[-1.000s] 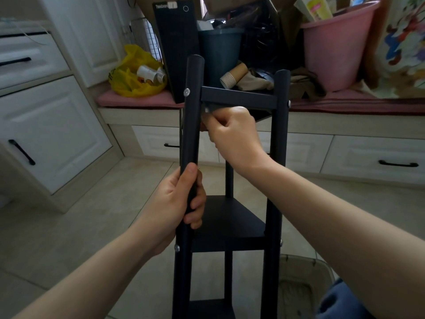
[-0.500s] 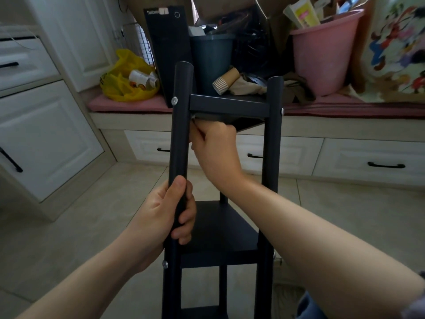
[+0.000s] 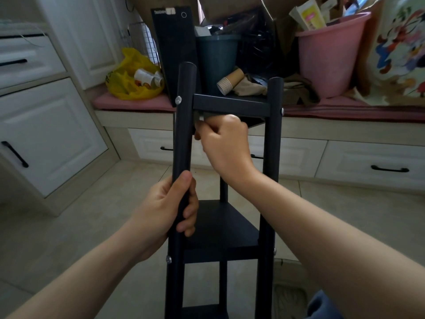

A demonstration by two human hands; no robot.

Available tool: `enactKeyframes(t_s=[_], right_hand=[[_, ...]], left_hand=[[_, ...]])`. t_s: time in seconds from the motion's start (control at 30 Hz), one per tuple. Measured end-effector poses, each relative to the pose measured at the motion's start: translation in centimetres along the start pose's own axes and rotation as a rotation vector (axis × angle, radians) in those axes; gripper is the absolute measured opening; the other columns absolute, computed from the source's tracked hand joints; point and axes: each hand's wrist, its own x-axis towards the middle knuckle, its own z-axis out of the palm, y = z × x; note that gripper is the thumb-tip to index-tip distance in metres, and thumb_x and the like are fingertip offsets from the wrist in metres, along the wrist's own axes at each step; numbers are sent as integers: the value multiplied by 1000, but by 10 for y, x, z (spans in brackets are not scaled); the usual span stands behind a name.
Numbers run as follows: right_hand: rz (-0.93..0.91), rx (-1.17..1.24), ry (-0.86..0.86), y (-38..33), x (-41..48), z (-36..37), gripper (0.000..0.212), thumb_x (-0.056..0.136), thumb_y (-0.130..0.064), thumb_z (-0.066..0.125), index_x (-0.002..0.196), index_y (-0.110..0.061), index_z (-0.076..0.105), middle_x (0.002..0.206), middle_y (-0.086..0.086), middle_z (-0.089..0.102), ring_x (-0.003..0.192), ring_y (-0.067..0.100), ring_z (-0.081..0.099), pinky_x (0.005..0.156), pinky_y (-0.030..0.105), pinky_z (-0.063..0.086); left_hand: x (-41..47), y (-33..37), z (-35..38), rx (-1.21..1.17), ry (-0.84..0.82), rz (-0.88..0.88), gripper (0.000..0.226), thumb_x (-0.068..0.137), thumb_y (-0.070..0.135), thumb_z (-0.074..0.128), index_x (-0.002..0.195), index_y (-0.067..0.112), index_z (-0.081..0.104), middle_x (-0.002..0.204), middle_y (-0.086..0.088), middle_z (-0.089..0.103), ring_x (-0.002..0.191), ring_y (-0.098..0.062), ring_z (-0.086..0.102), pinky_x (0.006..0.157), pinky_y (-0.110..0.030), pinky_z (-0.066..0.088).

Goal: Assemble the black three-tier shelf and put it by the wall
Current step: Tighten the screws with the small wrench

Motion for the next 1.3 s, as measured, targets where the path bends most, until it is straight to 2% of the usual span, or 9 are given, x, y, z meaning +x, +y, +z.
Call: enactKeyframes(t_s=[0.1,0.4,0.53,0.7,0.83,0.93,1.03,1.13,1.3], right_hand=[[-35,-47,-2,-4,-1,-8,35,94,-12,57,60,-4,65,46,-1,53,43,8,48,45,16,36],[-78,-129,-19,-10,-4,-15,32,94,-13,59,66,-3,70,53,4,60,53,16,56,52,15,41],[-80,-175,-6,-9,-3,-13,32,95,-14,59,66,-4,70,52,3,60,46,13,54,50,14,41],[-111,-227,-21,-6,-4,-11,34,97,-16,57,68,-5,70,58,4,65,52,14,63,62,27,51],[-118,-170,-32,-2,-7,-5,26,98,-14,56,80,-4,73,67,3,69,57,8,65,60,22,55],[-141,-128,12,2,-7,1,25,98,-11,57,80,-2,71,71,5,71,60,6,66,59,18,54],[-195,-136,83,7,-5,7,21,97,-8,58,81,-1,70,73,7,72,61,5,64,62,26,58],[-203,-111,107,11,-3,13,19,97,-7,59,84,0,71,74,8,70,65,13,66,64,36,60],[-204,-123,81,11,-1,13,20,98,-8,57,86,0,71,77,9,71,68,17,68,65,38,58]], left_hand=[[-1,0,-4,-3,-14,1,44,76,62,63,76,18,57,57,-4,42,39,-14,37,41,-26,42],[-1,-2,-2,2,-30,6,41,77,60,63,74,19,58,57,-4,42,39,-14,38,43,-26,43],[0,-3,-2,3,-44,2,40,77,60,63,74,20,59,56,-4,42,38,-14,38,42,-26,43],[0,-3,-3,18,-64,-6,43,78,63,66,74,21,59,56,-3,43,38,-14,39,42,-27,43],[0,-2,-5,26,-88,-8,41,81,60,64,76,20,57,57,-4,42,39,-14,39,43,-28,45],[-1,-2,-4,28,-91,-11,41,83,59,66,76,19,57,56,-4,42,38,-14,38,43,-28,45],[-2,-2,-4,36,-99,-7,40,79,59,62,74,20,57,56,-4,42,38,-14,38,43,-28,45],[-3,-2,-5,44,-97,-10,40,79,59,61,74,20,56,56,-4,42,37,-14,38,43,-29,45],[-2,-1,-7,67,-74,-10,39,81,58,59,74,20,57,56,-5,41,38,-15,38,44,-30,47]])
